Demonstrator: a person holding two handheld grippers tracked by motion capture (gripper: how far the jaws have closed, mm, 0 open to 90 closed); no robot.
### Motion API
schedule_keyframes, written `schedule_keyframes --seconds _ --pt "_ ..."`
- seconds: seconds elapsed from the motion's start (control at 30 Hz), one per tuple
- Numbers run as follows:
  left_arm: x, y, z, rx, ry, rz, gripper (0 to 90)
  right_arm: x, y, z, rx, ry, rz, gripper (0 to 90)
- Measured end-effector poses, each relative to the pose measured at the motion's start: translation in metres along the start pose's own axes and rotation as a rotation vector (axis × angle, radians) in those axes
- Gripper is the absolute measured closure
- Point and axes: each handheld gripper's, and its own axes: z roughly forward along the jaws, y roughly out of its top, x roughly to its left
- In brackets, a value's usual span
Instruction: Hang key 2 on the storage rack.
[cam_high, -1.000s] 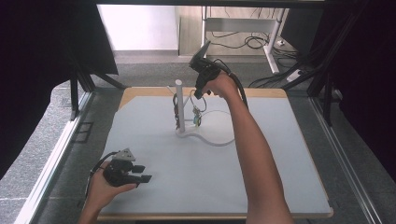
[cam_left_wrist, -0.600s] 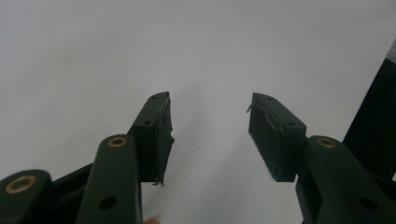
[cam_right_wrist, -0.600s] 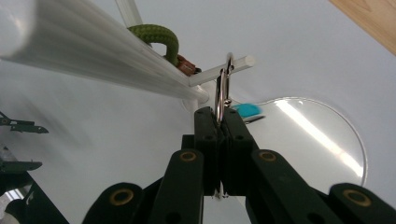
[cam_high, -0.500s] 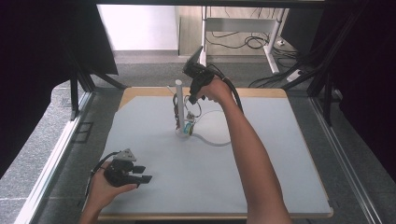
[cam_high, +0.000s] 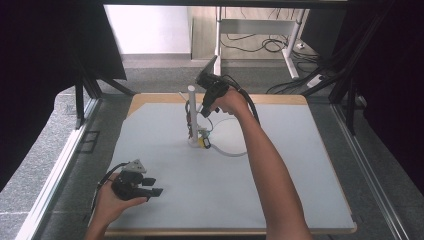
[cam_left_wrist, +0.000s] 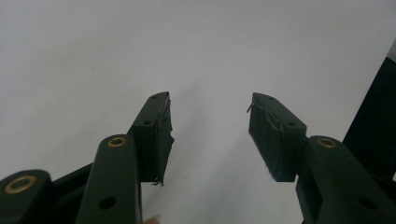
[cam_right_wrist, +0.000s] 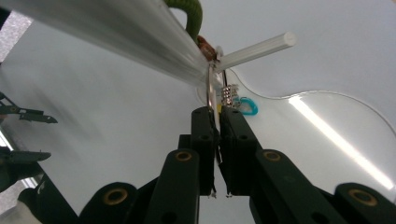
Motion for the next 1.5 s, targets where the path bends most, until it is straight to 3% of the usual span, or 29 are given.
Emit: schedule_keyframes --seconds 0.27,0.47,0.5,0.63,0.77,1.03,1.5 --pt "0.000 0.000 0.001 0.004 0.000 0.000 49.2 -0.001 -0.008 -0.011 -0.013 0.007 0.002 78.7" --pt "-0.001 0.000 0.000 0.002 0.003 -0.001 49.2 -0.002 -0.020 -0.016 -0.039 0.013 -0.023 62.9" --pt "-0.001 0.000 0.000 0.003 0.005 -0.001 49.2 0.000 -0.026 -0.018 -0.064 0.012 -0.023 57.9" --pt "-0.002 0.000 0.001 0.004 0.010 0.001 49.2 0.002 -0.041 -0.018 -0.104 0.022 -0.063 53.8" --pt "-0.002 0.000 0.004 0.012 0.012 0.000 49.1 0.000 -0.050 -0.020 -0.111 0.013 -0.073 52.1" --pt "-0.002 -0.001 0.004 0.009 0.014 -0.010 48.9 -0.002 -0.079 -0.031 -0.192 0.014 -0.089 49.2" --pt "-0.001 0.000 0.004 0.018 0.015 -0.018 48.8 -0.027 -0.136 -0.015 -0.290 0.054 -0.048 47.6"
